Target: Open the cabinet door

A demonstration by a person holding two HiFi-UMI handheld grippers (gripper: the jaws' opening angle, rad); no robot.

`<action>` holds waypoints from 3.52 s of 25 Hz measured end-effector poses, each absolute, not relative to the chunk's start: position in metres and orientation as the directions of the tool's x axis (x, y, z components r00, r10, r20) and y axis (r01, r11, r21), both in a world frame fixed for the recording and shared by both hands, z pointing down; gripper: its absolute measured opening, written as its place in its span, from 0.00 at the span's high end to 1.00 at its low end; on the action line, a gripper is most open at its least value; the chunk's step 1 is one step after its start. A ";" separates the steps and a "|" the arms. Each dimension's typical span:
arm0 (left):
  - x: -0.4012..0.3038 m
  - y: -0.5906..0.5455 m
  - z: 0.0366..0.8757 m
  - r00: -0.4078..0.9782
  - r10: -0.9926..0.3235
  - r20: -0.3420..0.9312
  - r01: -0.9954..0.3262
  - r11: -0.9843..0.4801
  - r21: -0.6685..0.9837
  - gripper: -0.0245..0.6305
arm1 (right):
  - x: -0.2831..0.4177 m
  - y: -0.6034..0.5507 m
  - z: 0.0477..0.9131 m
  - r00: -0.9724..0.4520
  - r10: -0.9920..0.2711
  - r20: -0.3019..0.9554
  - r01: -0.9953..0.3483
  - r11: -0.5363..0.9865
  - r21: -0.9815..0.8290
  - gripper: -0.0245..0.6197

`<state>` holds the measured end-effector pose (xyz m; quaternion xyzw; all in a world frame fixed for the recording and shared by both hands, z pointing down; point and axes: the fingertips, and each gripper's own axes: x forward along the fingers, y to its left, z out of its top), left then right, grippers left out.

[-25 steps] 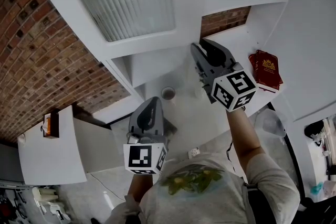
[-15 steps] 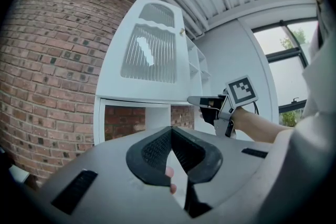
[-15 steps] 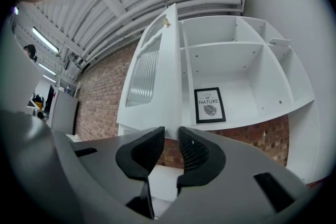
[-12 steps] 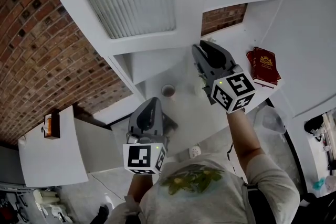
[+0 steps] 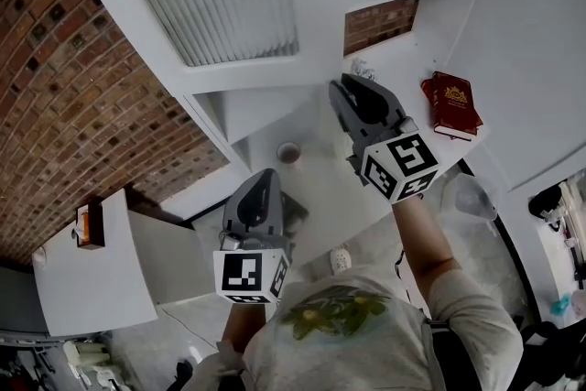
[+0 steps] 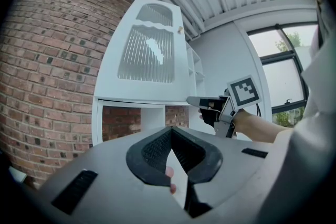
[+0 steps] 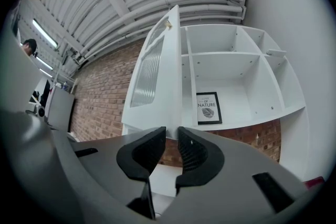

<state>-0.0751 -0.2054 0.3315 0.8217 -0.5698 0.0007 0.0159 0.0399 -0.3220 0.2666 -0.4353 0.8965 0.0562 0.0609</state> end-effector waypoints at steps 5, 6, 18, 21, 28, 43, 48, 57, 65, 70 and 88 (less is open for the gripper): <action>-0.072 -0.200 0.330 0.372 -0.928 0.017 -0.928 -0.371 0.023 0.95 | 0.040 -0.312 0.266 -0.595 -0.788 -0.157 -0.803 0.592 0.070 0.84; -0.071 -0.199 0.330 0.377 -0.926 0.016 -0.926 -0.376 0.022 0.95 | 0.040 -0.310 0.266 -0.589 -0.793 -0.157 -0.808 0.584 0.079 0.84; -0.078 -0.187 0.329 0.391 -0.920 0.013 -0.920 -0.390 0.024 0.95 | 0.038 -0.286 0.266 -0.521 -0.837 -0.167 -0.853 0.513 0.094 0.85; -0.079 -0.185 0.329 0.394 -0.919 0.013 -0.919 -0.393 0.025 0.95 | 0.036 -0.280 0.266 -0.507 -0.845 -0.170 -0.862 0.498 0.098 0.85; -0.078 -0.183 0.328 0.401 -0.916 0.016 -0.916 -0.401 0.023 0.95 | 0.033 -0.267 0.265 -0.486 -0.855 -0.179 -0.874 0.477 0.093 0.85; -0.082 -0.173 0.330 0.383 -0.924 0.017 -0.924 -0.382 0.026 0.95 | 0.028 -0.244 0.265 -0.464 -0.864 -0.197 -0.886 0.454 0.095 0.86; -0.083 -0.170 0.330 0.378 -0.925 0.019 -0.925 -0.378 0.027 0.95 | 0.027 -0.238 0.265 -0.471 -0.858 -0.206 -0.882 0.461 0.097 0.86; -0.086 -0.165 0.330 0.372 -0.928 0.019 -0.928 -0.371 0.030 0.95 | 0.022 -0.225 0.265 -0.476 -0.854 -0.212 -0.880 0.465 0.099 0.87; -0.087 -0.159 0.333 0.372 -0.928 0.021 -0.928 -0.371 0.034 0.95 | 0.016 -0.214 0.265 -0.487 -0.845 -0.222 -0.874 0.474 0.109 0.87; -0.090 -0.153 0.333 0.370 -0.929 0.022 -0.929 -0.369 0.037 0.95 | 0.015 -0.208 0.265 -0.490 -0.842 -0.227 -0.871 0.479 0.105 0.87; -0.109 -0.135 0.335 0.351 -0.936 0.032 -0.936 -0.350 0.033 0.95 | -0.001 -0.179 0.264 -0.518 -0.817 -0.252 -0.854 0.511 0.095 0.88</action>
